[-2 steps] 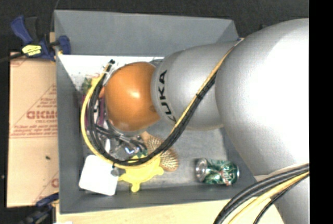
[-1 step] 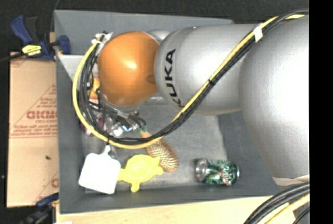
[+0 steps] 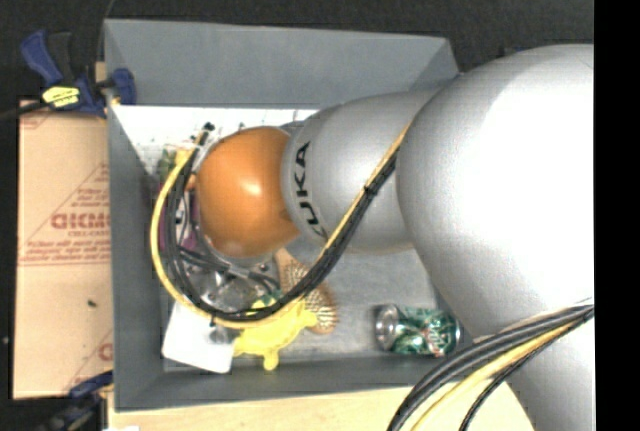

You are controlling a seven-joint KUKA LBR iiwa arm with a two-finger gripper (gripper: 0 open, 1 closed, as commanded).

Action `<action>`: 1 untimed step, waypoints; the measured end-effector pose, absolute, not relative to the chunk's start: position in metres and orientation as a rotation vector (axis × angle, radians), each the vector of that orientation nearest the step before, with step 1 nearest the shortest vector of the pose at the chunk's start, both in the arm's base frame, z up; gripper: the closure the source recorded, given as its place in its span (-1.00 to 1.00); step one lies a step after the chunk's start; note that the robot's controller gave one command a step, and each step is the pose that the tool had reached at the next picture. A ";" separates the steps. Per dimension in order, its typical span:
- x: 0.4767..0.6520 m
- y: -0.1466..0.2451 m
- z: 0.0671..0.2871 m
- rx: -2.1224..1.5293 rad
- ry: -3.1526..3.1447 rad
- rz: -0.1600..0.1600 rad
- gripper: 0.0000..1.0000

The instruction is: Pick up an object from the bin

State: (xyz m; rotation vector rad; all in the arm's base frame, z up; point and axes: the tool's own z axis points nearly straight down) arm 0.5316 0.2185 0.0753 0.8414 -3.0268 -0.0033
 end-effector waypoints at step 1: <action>0.562 0.232 0.071 1.501 -2.780 0.015 -1.00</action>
Offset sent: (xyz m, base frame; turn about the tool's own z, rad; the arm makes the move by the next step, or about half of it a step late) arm 0.0022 0.0013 0.0002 -0.0325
